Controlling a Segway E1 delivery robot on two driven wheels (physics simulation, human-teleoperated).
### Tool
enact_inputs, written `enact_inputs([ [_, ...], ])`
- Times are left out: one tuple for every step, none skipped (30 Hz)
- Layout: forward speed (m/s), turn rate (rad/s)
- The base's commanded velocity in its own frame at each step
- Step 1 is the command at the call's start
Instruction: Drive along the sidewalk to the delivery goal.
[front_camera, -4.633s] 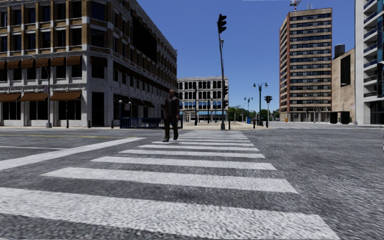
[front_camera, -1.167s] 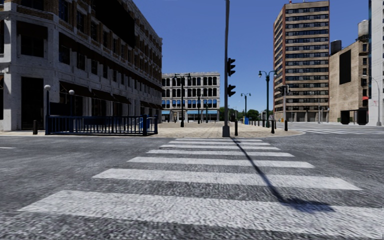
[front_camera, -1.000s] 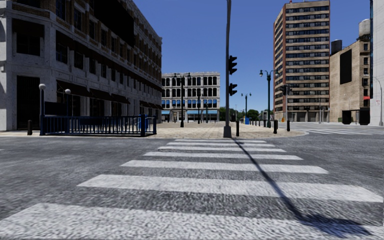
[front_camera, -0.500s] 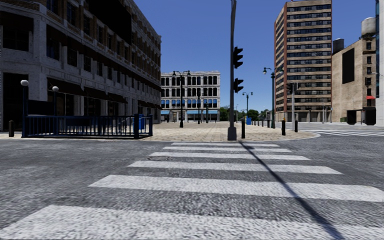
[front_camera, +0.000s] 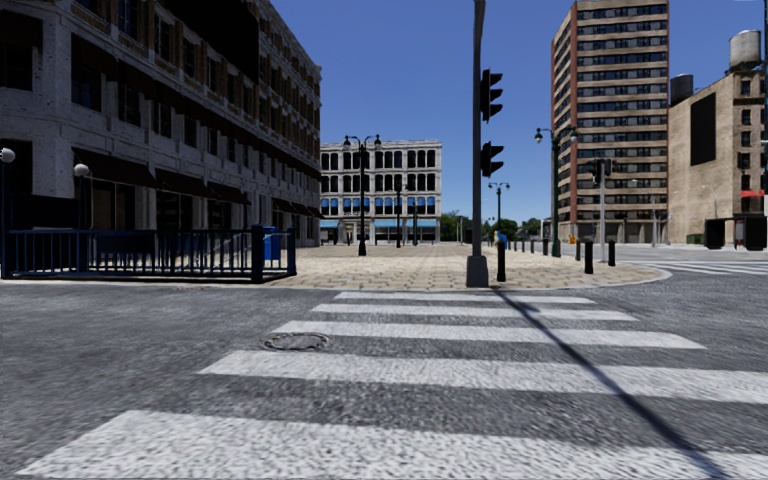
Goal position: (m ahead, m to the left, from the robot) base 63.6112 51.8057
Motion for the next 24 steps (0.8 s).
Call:
enact_inputs([
  [2.0,0.0],
  [2.0,0.0],
  [2.0,0.0],
  [2.0,0.0],
  [2.0,0.0],
  [2.0,0.0],
  [2.0,0.0],
  [2.0,-0.02],
  [2.0,-0.16],
  [2.0,-0.16],
  [2.0,-0.21],
  [2.0,-0.23],
  [2.0,-0.23],
  [2.0,-0.29],
  [2.0,-0.31],
  [2.0,-0.31],
  [2.0,0.0],
  [2.0,0.0],
  [2.0,0.0],
  [2.0,0.0],
  [2.0,0.0],
  [2.0,0.0],
  [2.0,0.0],
  [2.0,0.0],
])
